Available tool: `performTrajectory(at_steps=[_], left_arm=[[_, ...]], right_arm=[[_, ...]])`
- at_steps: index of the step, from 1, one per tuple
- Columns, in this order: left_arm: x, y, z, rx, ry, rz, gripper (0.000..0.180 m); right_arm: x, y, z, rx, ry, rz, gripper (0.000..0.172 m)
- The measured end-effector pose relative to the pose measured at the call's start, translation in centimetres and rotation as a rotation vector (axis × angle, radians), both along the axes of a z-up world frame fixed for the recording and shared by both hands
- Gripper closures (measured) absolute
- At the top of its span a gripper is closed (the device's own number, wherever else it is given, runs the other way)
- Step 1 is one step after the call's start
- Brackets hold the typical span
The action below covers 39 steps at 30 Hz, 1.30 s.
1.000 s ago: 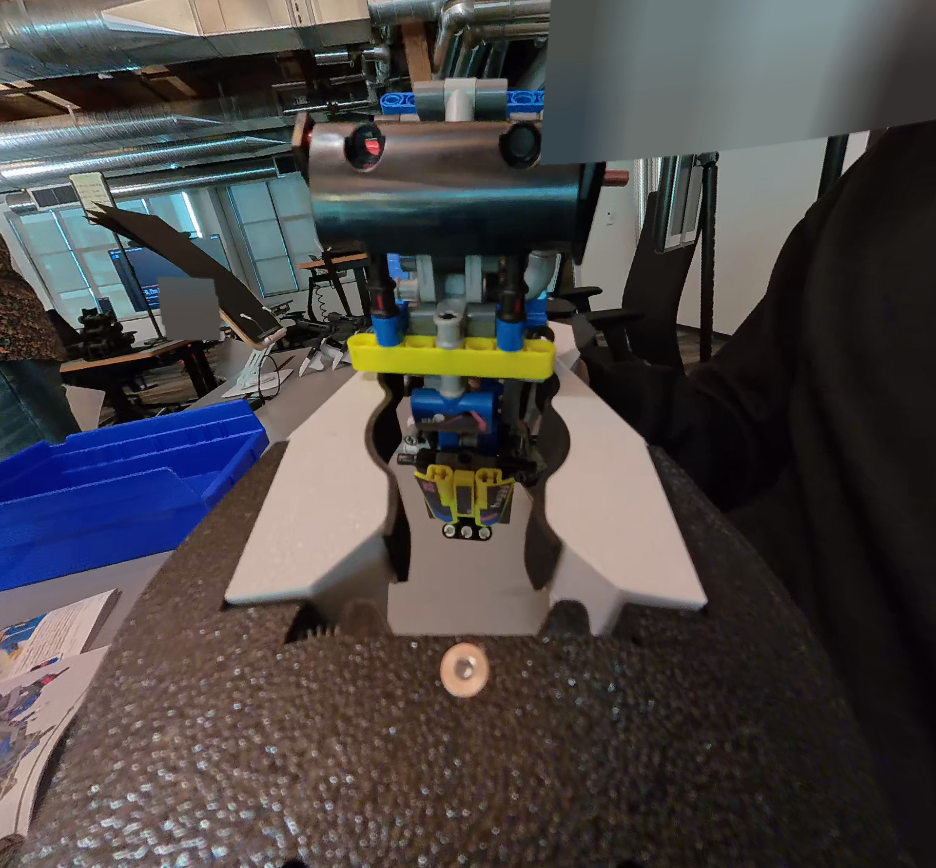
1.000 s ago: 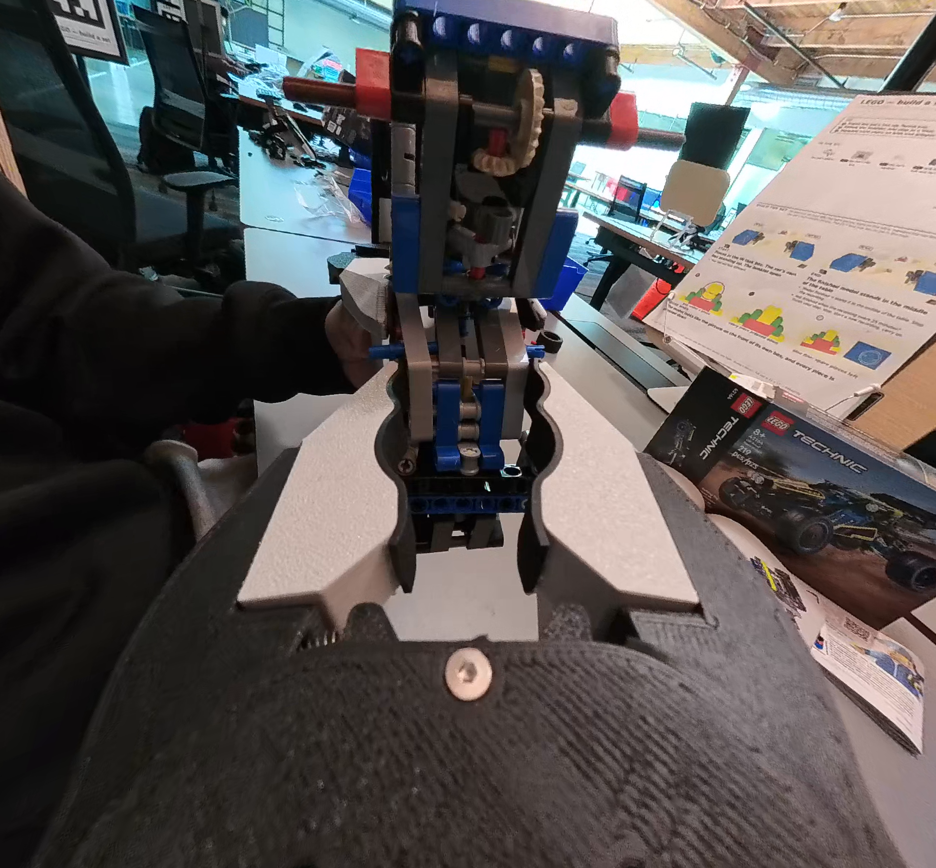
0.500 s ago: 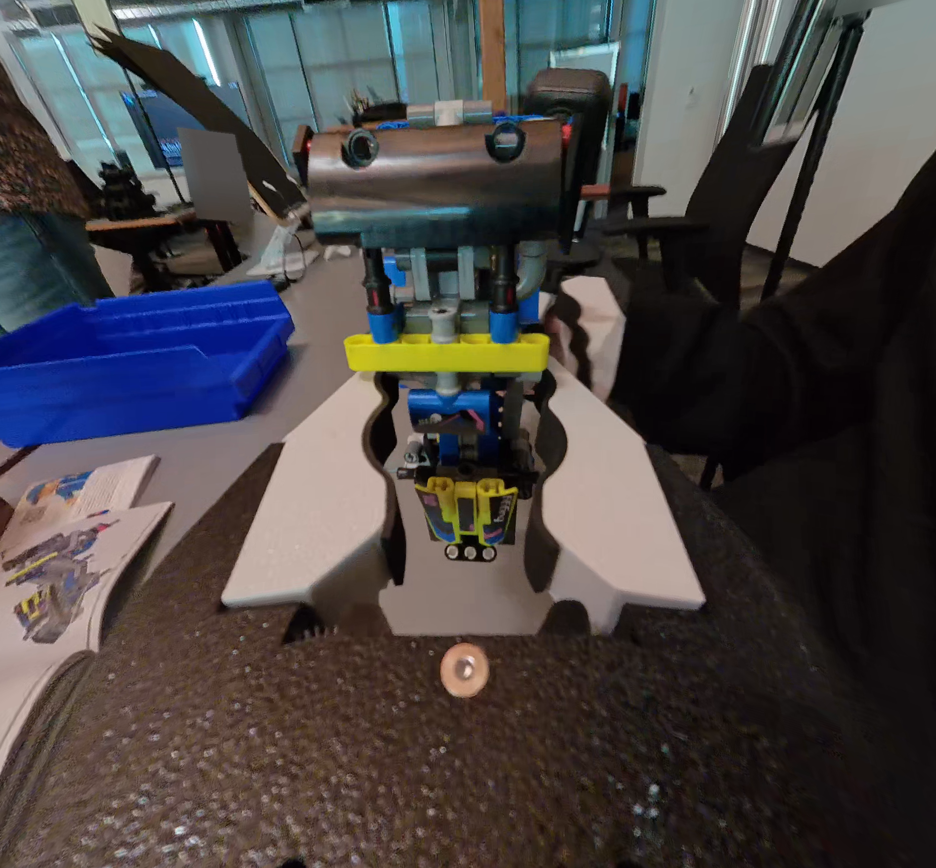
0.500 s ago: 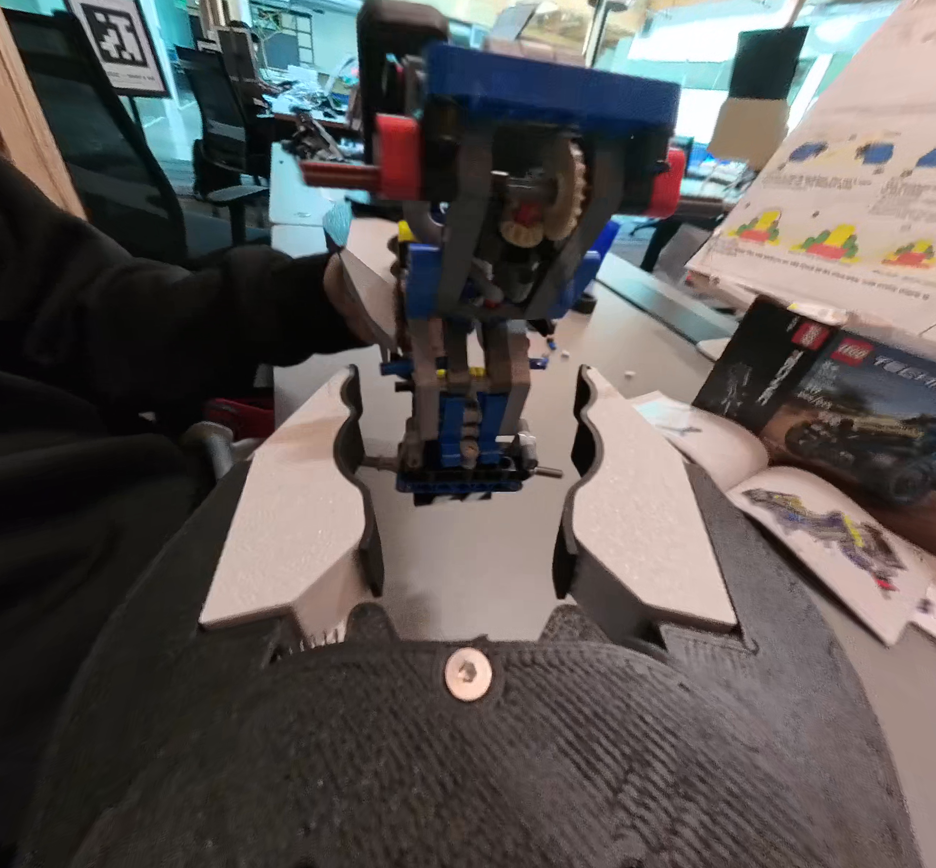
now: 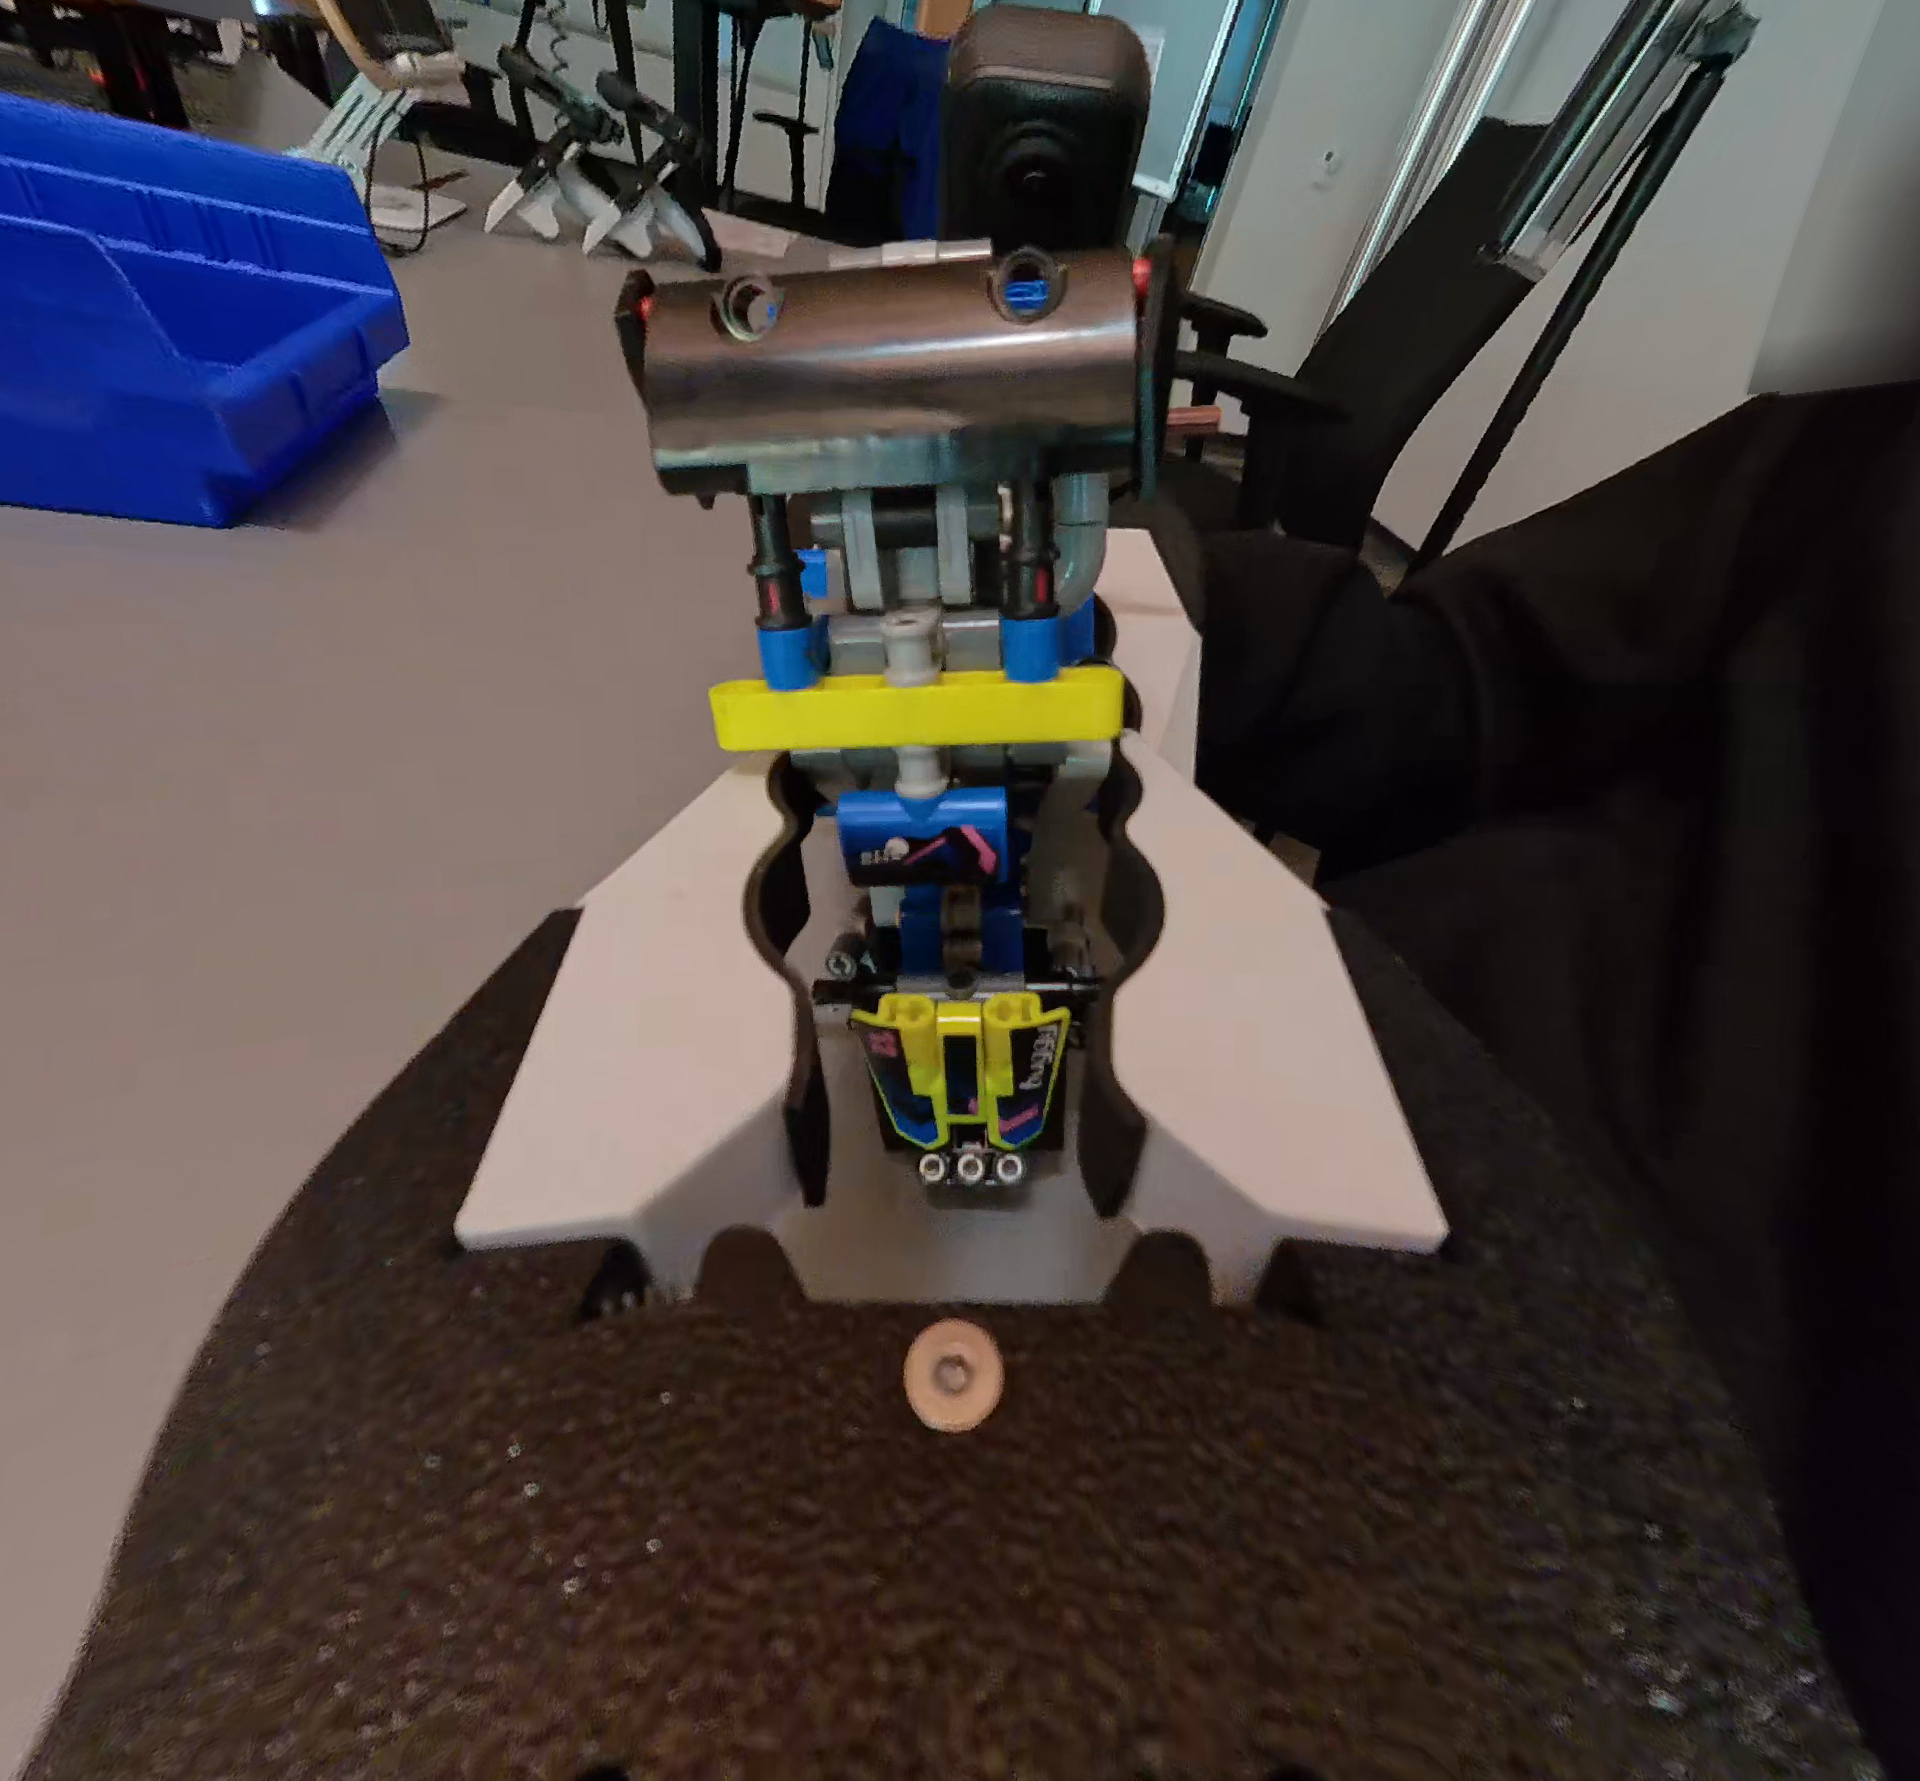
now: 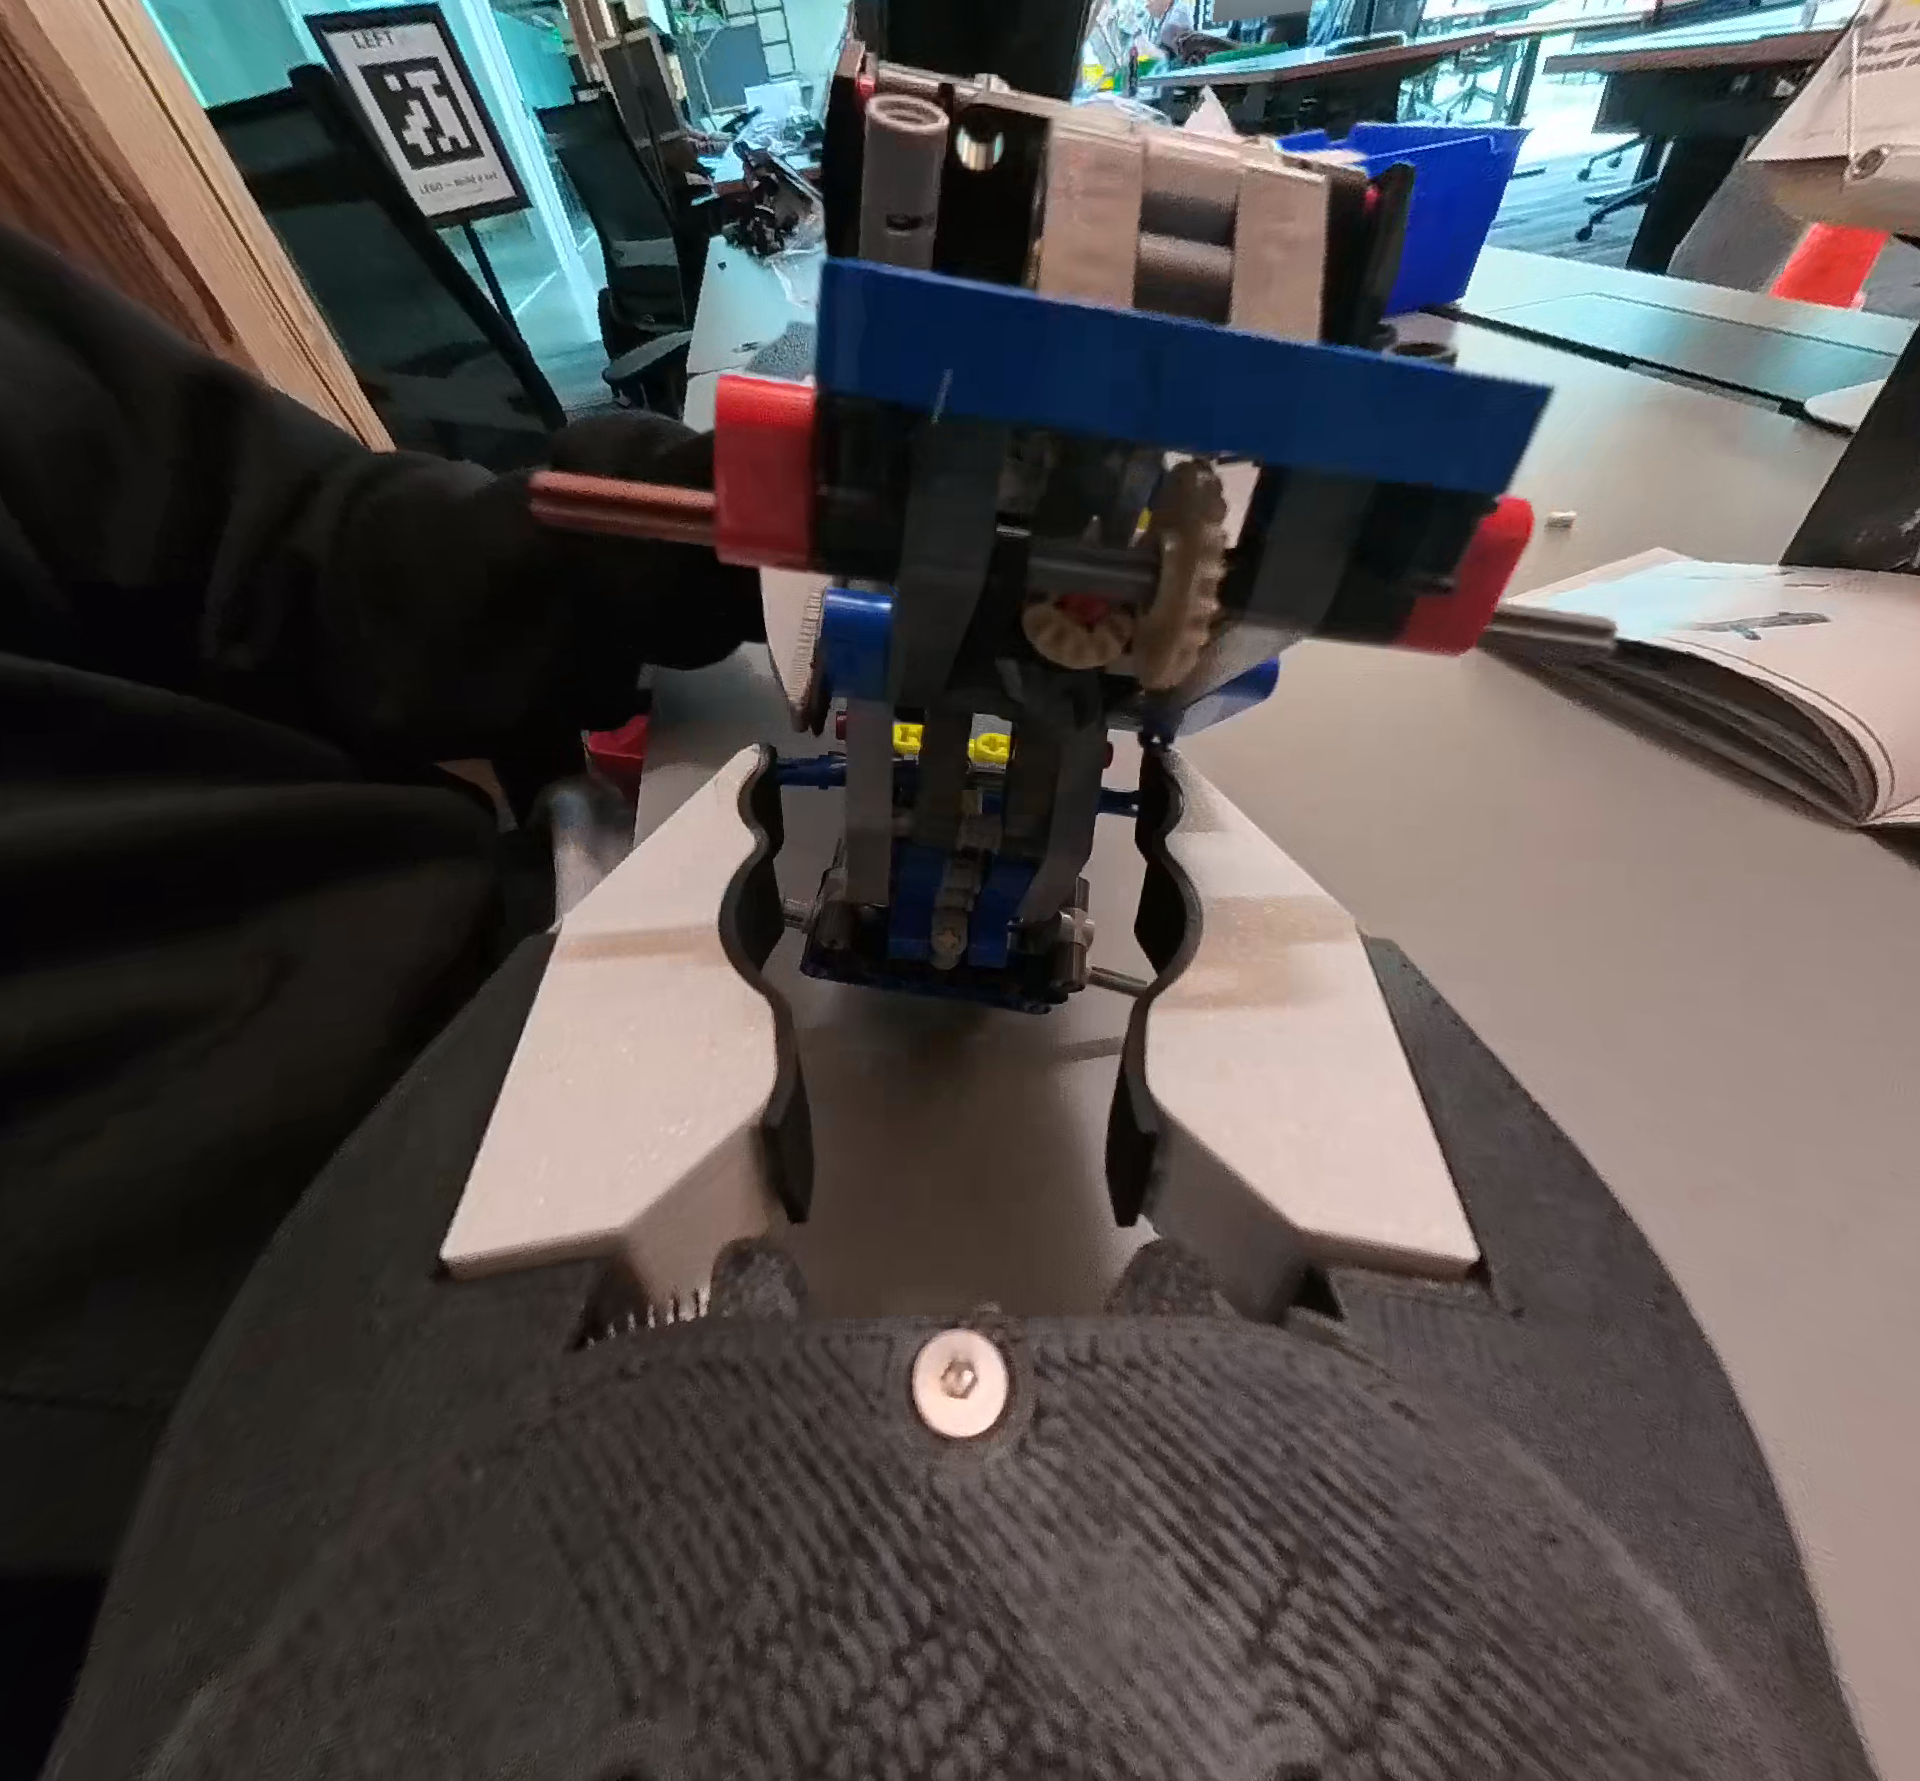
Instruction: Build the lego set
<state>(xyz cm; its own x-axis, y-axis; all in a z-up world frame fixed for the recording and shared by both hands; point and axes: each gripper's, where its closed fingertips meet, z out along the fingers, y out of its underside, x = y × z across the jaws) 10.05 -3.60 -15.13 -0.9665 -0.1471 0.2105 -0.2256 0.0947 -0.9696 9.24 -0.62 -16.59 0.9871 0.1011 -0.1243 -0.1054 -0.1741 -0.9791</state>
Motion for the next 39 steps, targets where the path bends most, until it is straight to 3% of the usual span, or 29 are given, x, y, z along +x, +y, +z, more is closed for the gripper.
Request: performTrajectory(at_steps=[5,9,15,19,22,27,36,39], left_arm=[[0.3,0.8,-0.8,0.094,-0.057,0.062,0.125],[-0.2,0.7,0.1,0.026,-0.063,0.087,0.134],[0.4,0.6,-0.9,0.104,-0.093,0.139,0.133],[0.5,0.3,-1.3,0.159,-0.055,0.144,0.133],[1.1,0.8,-1.3,0.165,0.013,0.235,0.134],[-0.1,0.3,-1.8,0.212,0.018,0.292,0.151],[-0.2,-0.8,-1.8,0.066,0.171,0.218,0.157],[-0.1,-0.6,-1.5,0.030,0.148,0.215,0.161]], right_arm=[[0.6,-0.5,-0.3,-0.039,-0.020,-0.031,0.104],[0.4,-0.8,-1.7,-0.149,-0.112,-0.028,0.105],[0.5,-0.4,-0.7,-0.075,-0.054,-0.036,0.105],[0.6,-0.4,-1.3,-0.106,-0.057,-0.039,0.106],[1.5,-0.5,-1.1,-0.084,-0.061,-0.089,0.106],[1.7,-1.4,-1.7,-0.113,-0.019,-0.076,0.105],[1.3,-1.2,-1.7,-0.125,0.005,-0.058,0.106],[1.3,-0.7,-1.3,-0.115,0.003,-0.076,0.106]])
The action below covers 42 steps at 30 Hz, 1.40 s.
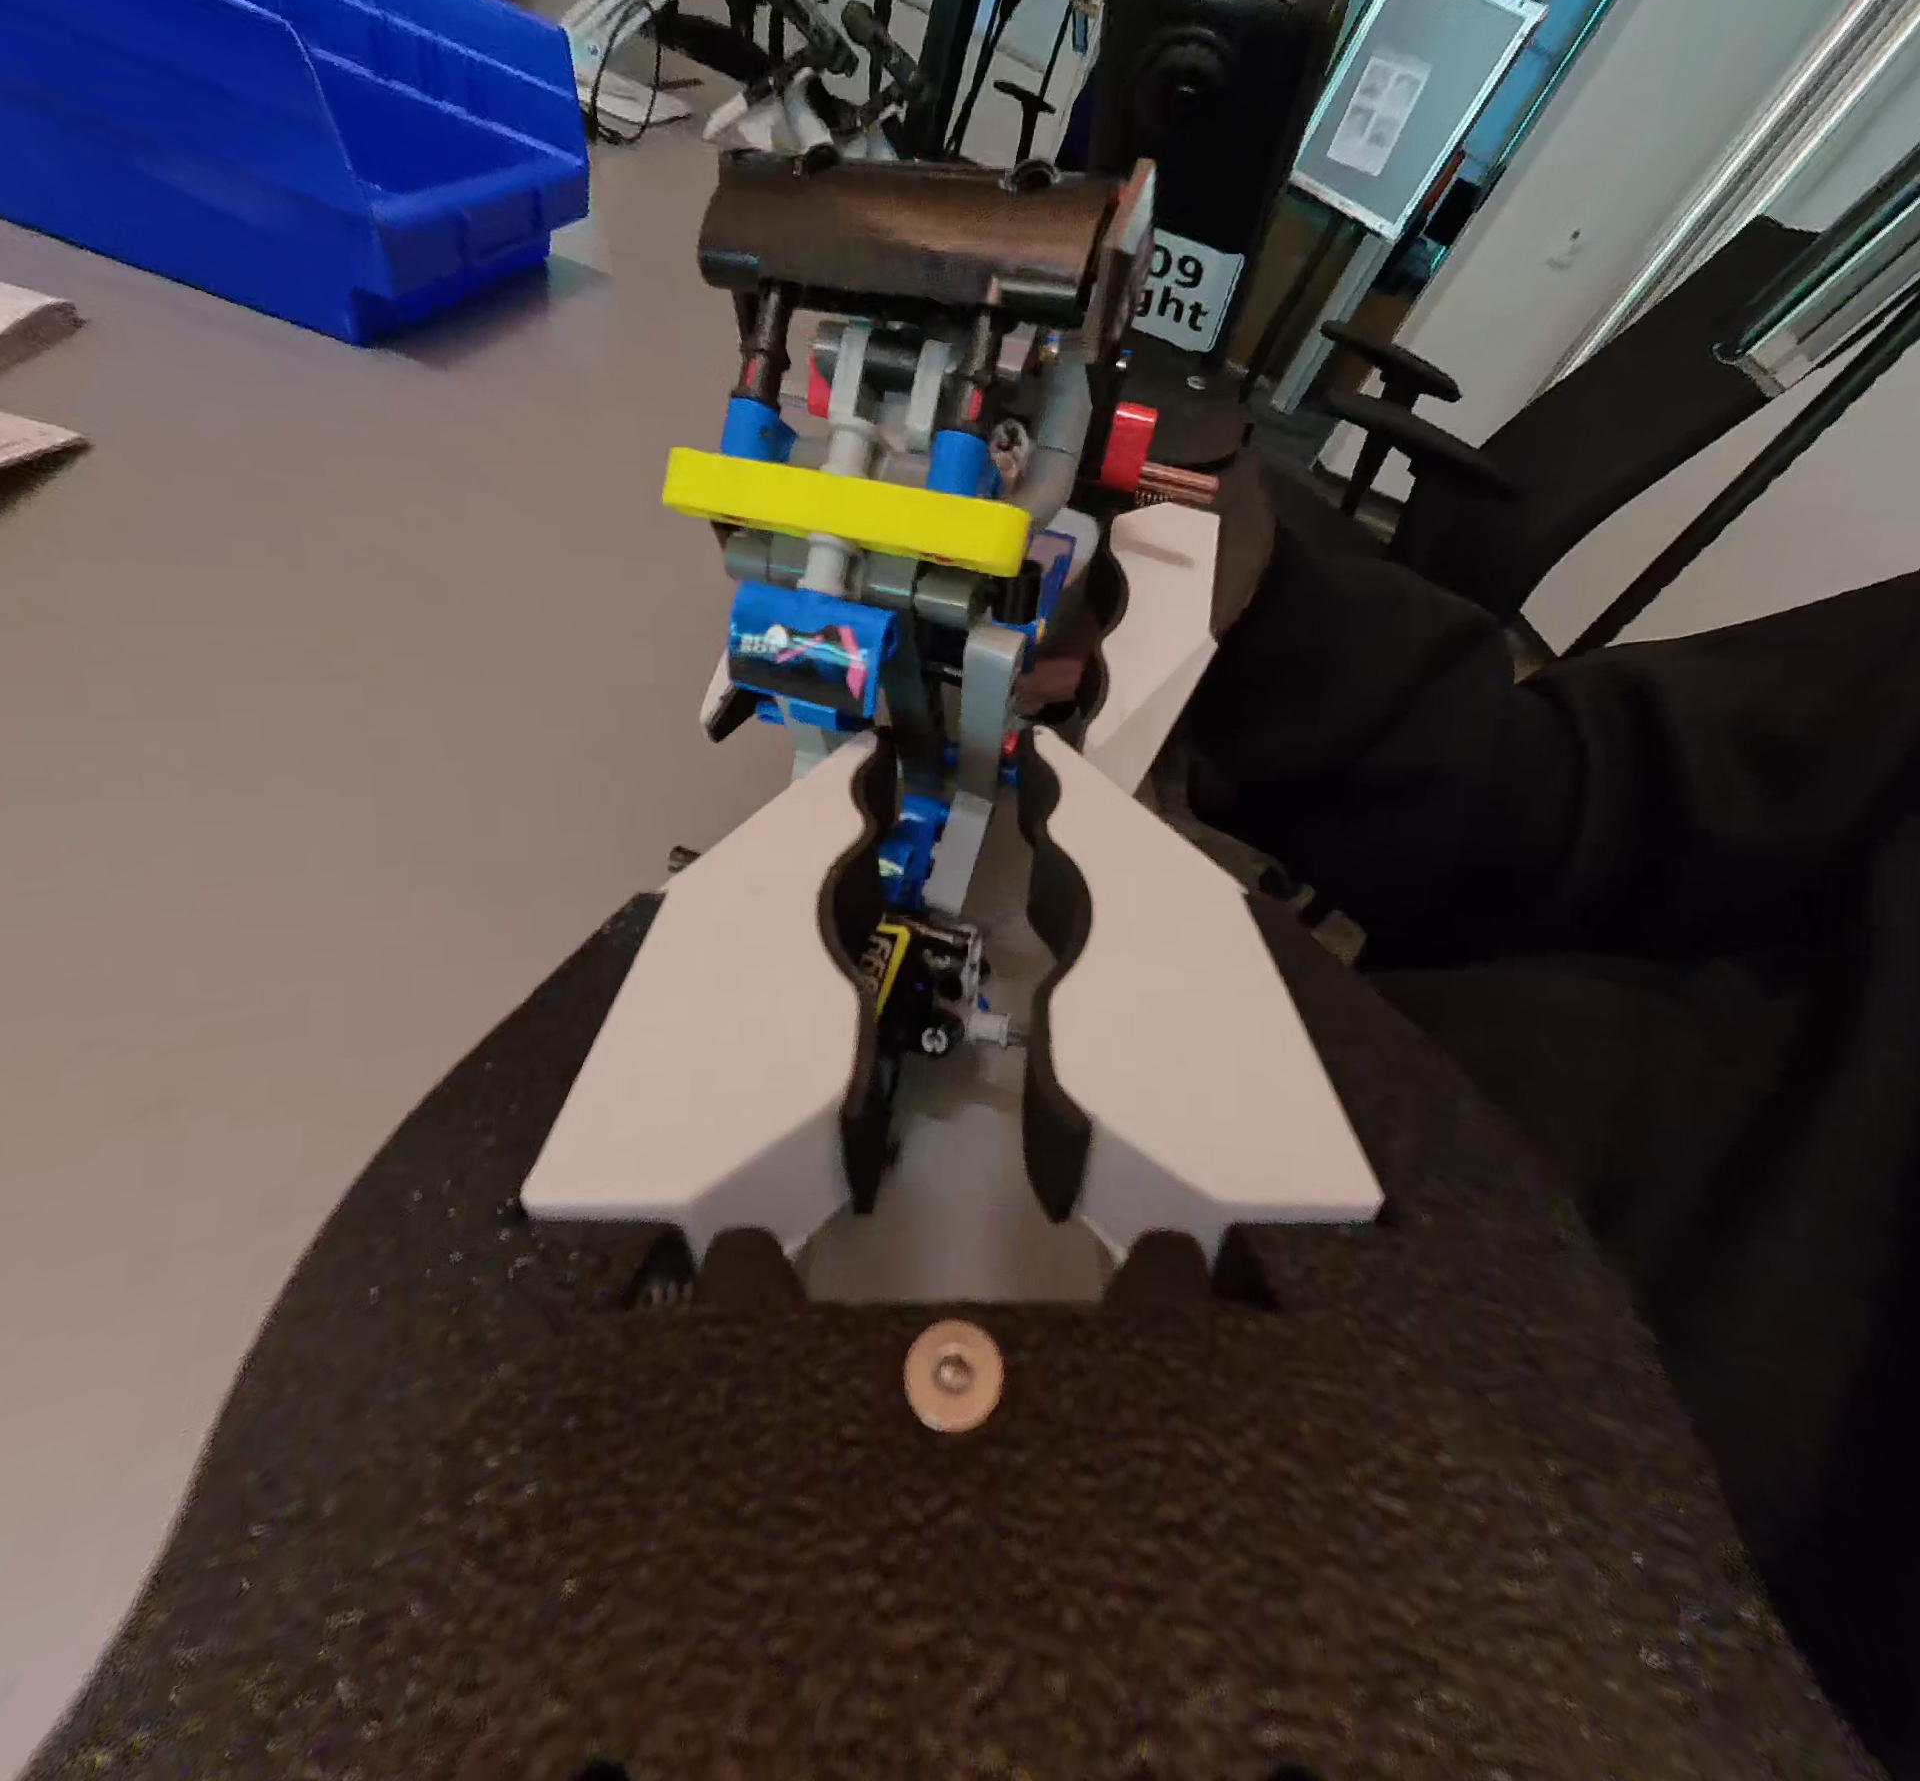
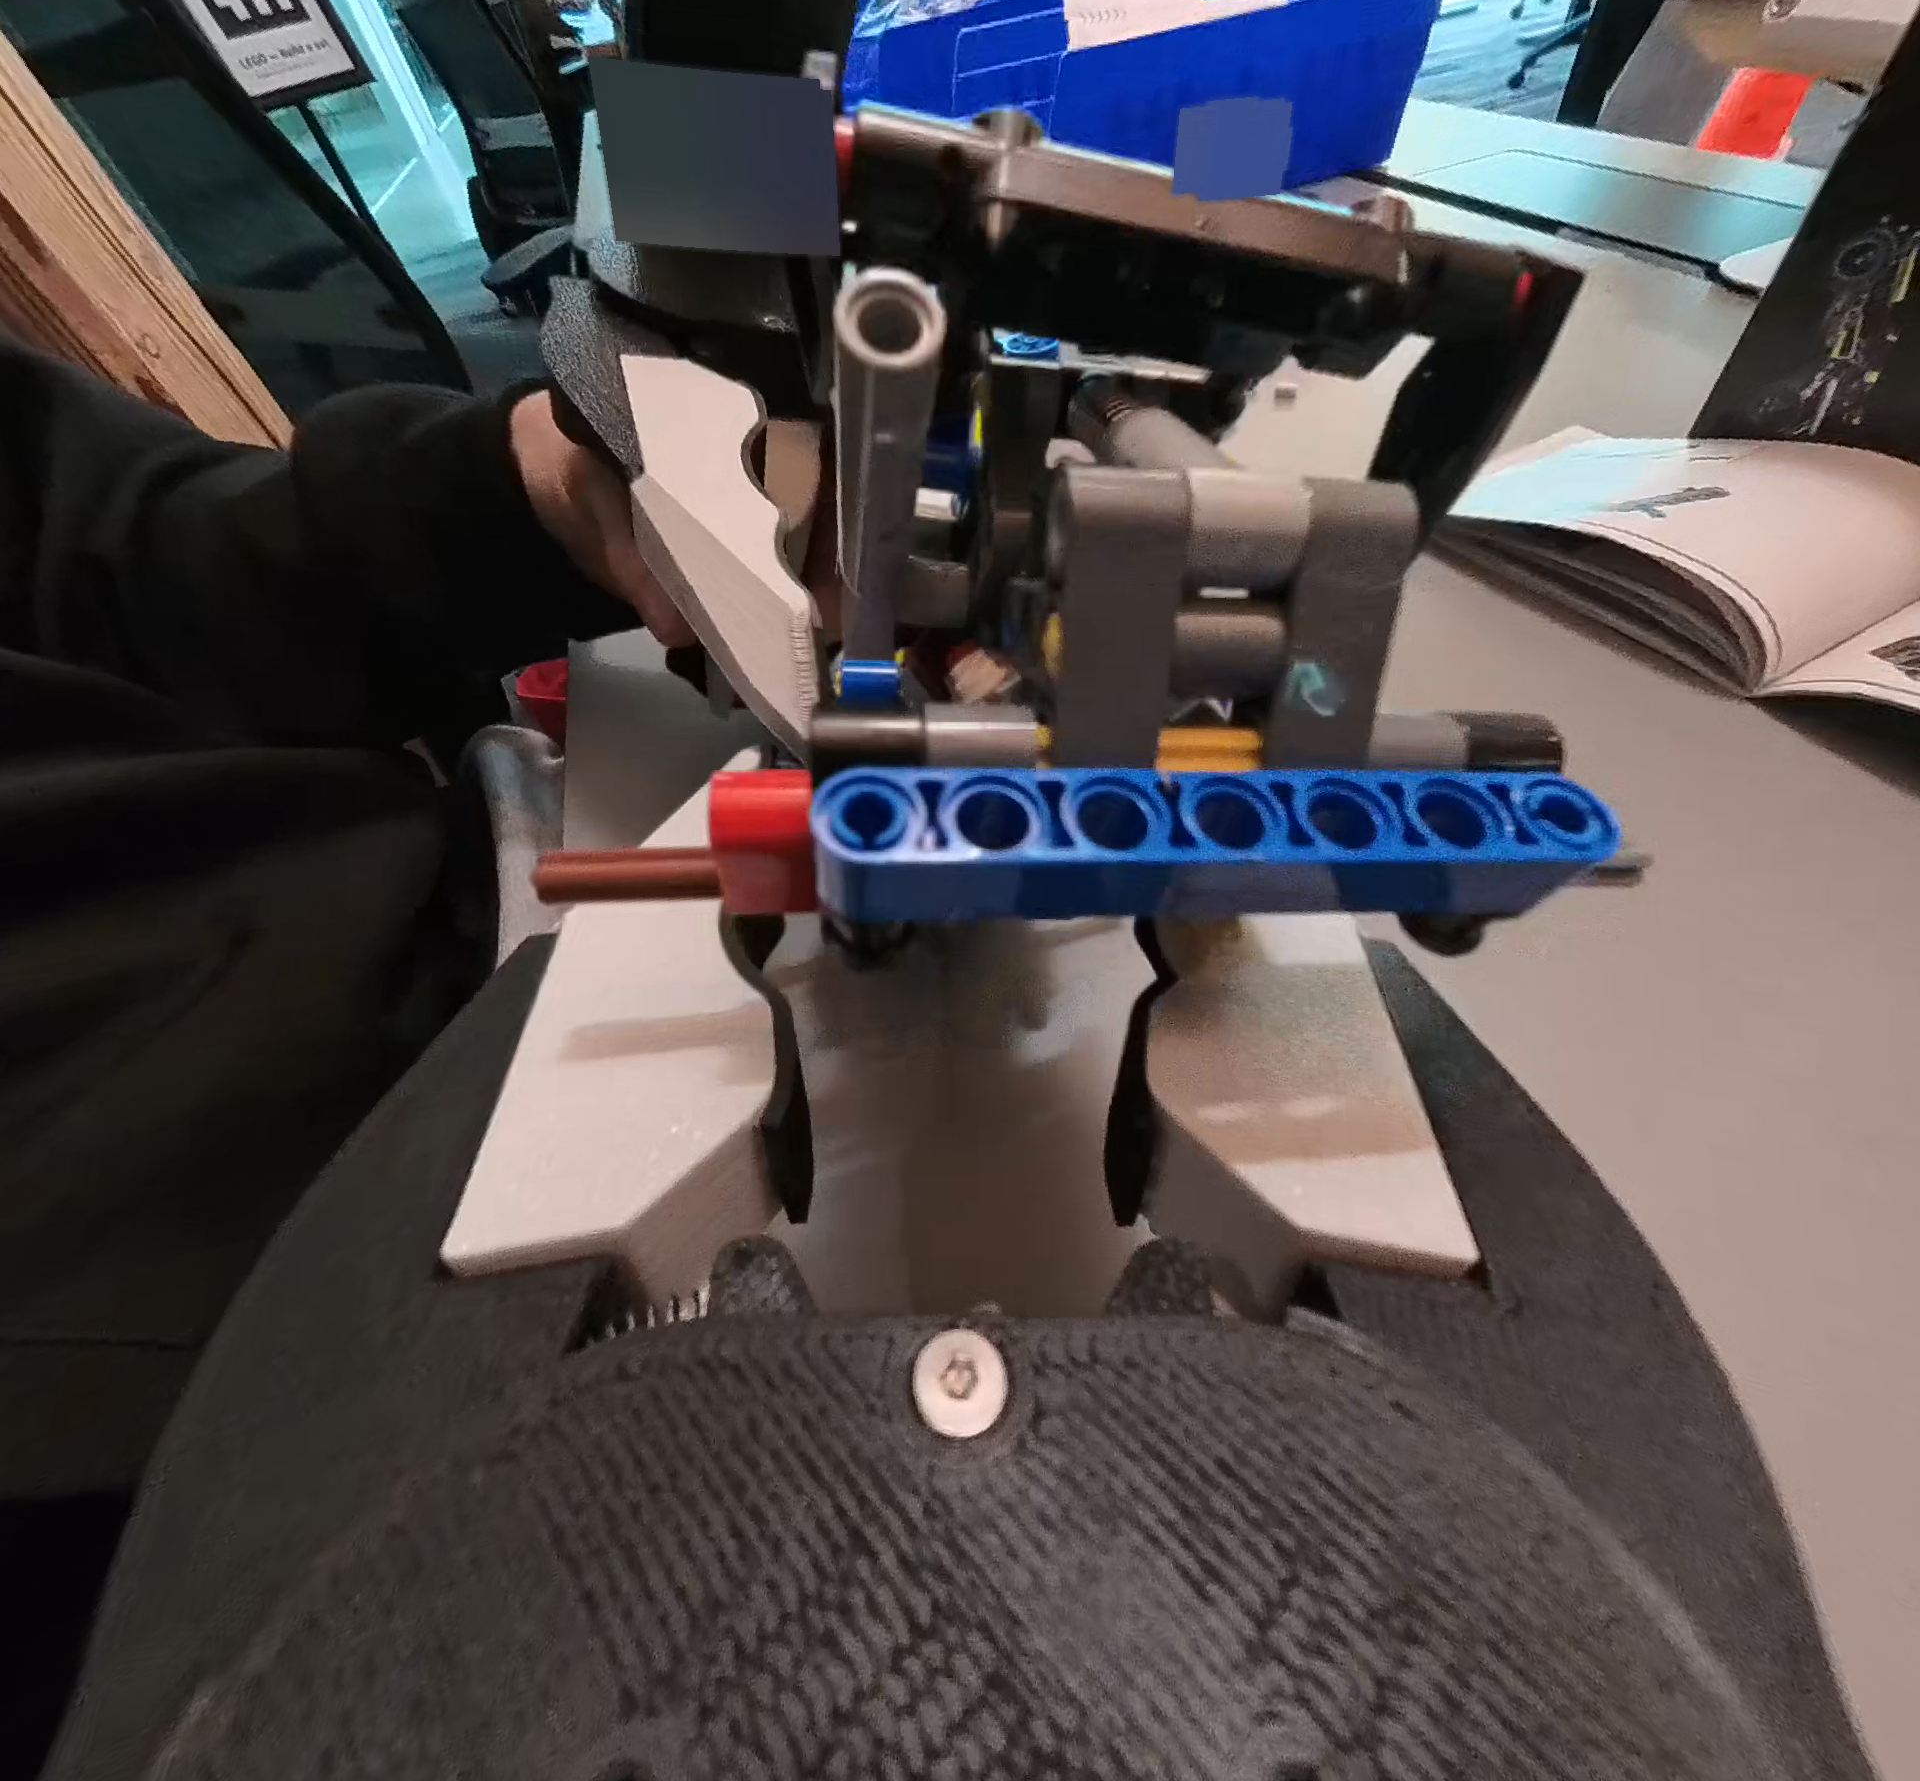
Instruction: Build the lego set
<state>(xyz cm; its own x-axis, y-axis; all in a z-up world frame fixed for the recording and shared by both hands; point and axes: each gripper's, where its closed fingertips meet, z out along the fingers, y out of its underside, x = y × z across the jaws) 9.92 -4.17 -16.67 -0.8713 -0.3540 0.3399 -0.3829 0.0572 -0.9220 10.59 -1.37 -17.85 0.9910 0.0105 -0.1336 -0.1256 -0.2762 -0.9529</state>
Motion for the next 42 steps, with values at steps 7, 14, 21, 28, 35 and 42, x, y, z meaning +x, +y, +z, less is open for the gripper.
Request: performTrajectory(at_steps=[7,14,21,28,35,42], left_arm=[[0.0,0.4,0.7,-0.145,0.029,-0.038,0.162],[0.8,0.6,1.6,-0.216,0.035,-0.028,0.162],[1.2,0.2,0.3,-0.092,0.051,-0.040,0.162],[1.1,-0.1,0.3,-0.073,0.035,-0.085,0.163],[1.0,0.1,0.5,-0.095,0.039,-0.095,0.162],[1.2,0.6,0.5,-0.130,0.084,-0.067,0.163]], right_arm=[[0.1,0.3,0.6,0.029,0.030,-0.014,0.105],[0.8,0.5,1.6,0.087,0.066,-0.061,0.106],[1.2,0.6,0.0,-0.006,0.006,-0.085,0.105],[0.7,0.6,1.2,0.135,0.228,-0.026,0.104],[0.9,0.7,1.9,0.201,0.297,-0.019,0.105],[1.0,1.5,1.8,0.169,0.253,-0.074,0.102]])
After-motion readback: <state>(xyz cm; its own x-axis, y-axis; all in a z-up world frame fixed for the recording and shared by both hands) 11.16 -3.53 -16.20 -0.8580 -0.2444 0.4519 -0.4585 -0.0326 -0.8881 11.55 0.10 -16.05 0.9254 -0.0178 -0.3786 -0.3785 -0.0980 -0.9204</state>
